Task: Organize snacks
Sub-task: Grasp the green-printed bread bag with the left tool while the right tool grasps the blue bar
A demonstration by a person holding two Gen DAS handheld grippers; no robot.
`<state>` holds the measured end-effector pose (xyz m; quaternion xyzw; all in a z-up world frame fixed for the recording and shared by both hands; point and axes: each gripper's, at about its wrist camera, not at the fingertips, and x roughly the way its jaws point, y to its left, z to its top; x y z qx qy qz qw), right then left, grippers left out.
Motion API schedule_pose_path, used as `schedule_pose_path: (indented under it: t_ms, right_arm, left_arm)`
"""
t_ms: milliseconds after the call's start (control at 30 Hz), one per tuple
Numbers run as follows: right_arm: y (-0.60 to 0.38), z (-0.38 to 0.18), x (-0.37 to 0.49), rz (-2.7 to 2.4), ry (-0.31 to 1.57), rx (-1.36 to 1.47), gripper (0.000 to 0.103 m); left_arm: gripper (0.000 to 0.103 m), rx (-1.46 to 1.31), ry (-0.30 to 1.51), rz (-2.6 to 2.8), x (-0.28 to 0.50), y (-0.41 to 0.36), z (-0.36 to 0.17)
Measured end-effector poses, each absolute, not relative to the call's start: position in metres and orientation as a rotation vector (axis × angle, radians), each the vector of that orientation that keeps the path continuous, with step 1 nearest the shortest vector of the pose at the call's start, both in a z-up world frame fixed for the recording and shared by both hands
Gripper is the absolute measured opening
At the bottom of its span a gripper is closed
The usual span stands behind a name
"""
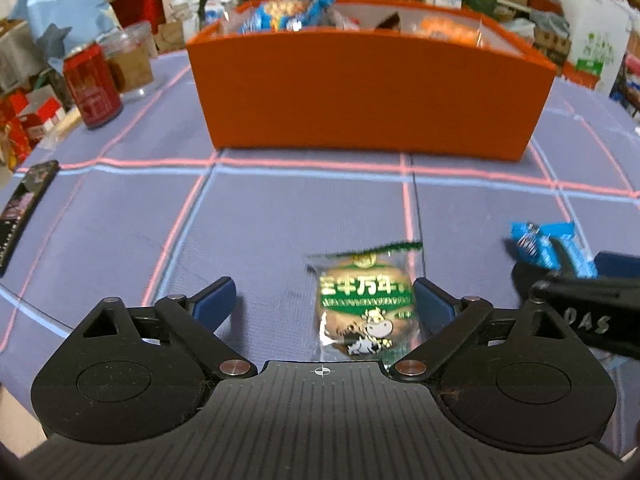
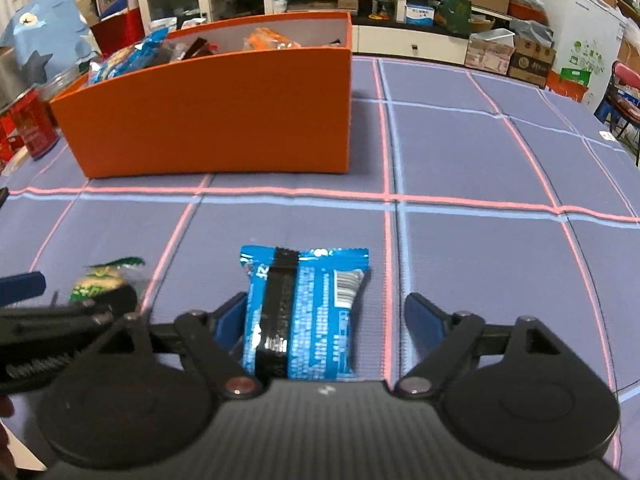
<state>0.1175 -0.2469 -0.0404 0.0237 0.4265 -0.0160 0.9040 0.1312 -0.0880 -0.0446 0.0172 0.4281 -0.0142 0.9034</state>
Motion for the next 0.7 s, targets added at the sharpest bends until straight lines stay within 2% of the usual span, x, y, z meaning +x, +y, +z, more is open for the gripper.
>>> schedule_pose_path:
  t_ms: [133, 267, 333, 367, 400, 467, 567, 700]
  right_arm:
    - [-0.243, -0.038, 0.117, -0.029, 0.883, 0.048, 0.078]
    - [-0.238, -0.037, 0.115, -0.022, 0.871, 0.02, 0.061]
    - [-0.236, -0.036, 0.113, -0.012, 0.869, 0.014, 0.056]
    - [-0.235, -0.036, 0.113, -0.006, 0.868, 0.014, 0.053]
    - [-0.235, -0.036, 0.112, -0.002, 0.866, 0.013, 0.049]
    - [-0.234, -0.035, 0.11, 0.009, 0.864, 0.015, 0.049]
    - [-0.234, -0.033, 0.11, 0.024, 0.86, 0.037, 0.046]
    - [-0.232, -0.017, 0.102, 0.033, 0.783, 0.012, 0.046]
  left_arm:
    - [0.074, 0.025, 0.881, -0.027, 0.132, -0.081, -0.046]
    - [0.066, 0.019, 0.877, -0.033, 0.132, -0.073, -0.045]
    - [0.057, 0.017, 0.879, -0.042, 0.132, -0.071, -0.043]
    - [0.048, 0.021, 0.877, -0.051, 0.131, -0.07, -0.042]
    - [0.035, 0.026, 0.872, -0.06, 0.131, -0.07, -0.042]
    - [0.016, 0.038, 0.861, -0.081, 0.131, -0.071, -0.039]
    - [0.016, -0.011, 0.877, -0.104, 0.132, -0.064, -0.035]
    - [0.016, 0.026, 0.79, -0.092, 0.127, -0.058, -0.016]
